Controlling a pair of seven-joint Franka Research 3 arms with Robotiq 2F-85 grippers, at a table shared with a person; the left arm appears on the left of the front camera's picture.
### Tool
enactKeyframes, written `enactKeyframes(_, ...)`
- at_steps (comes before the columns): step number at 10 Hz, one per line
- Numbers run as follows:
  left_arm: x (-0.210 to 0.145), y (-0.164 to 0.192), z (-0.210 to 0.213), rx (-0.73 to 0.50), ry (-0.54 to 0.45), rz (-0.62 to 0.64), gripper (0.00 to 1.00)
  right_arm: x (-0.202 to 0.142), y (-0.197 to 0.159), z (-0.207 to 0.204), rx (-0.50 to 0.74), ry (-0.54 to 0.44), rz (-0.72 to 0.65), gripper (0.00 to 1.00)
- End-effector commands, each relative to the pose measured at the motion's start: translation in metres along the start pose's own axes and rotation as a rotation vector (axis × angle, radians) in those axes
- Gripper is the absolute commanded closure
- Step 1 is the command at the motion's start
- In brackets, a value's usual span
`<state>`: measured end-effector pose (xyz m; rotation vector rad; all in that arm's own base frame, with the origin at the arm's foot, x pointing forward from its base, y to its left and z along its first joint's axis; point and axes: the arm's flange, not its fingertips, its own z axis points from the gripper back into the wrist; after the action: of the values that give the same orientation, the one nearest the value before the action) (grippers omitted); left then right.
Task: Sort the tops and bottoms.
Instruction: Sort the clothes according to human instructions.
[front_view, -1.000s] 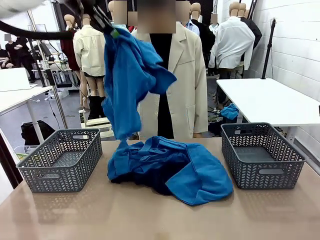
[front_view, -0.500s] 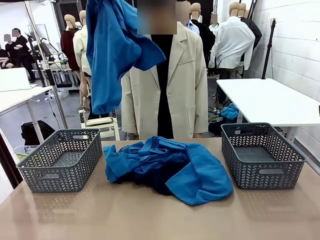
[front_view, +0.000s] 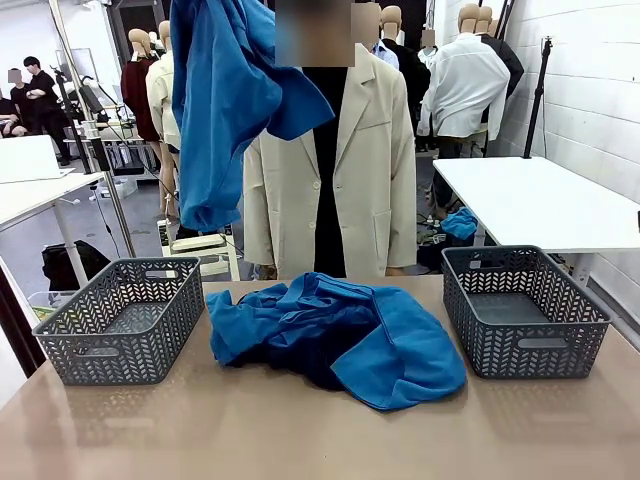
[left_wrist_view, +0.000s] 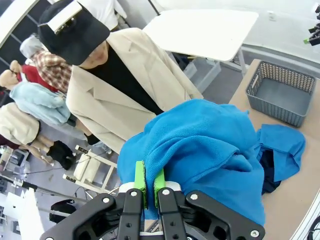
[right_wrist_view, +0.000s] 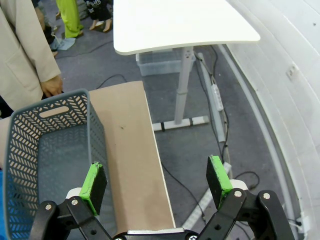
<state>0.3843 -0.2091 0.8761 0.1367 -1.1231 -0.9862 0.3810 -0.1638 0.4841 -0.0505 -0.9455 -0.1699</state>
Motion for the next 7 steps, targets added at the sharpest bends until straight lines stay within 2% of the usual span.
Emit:
enactKeyframes(1,0.0007,0.0030,0.0072,0.013,-0.009,-0.013,1.00,-0.0008,-0.0005,0.0000,0.005,0.008,-0.012,0.00)
enactKeyframes(7,0.0007,0.0030,0.0072,0.013,-0.009,-0.013,1.00,-0.0008,-0.0005,0.0000,0.005,0.008,-0.012,0.00)
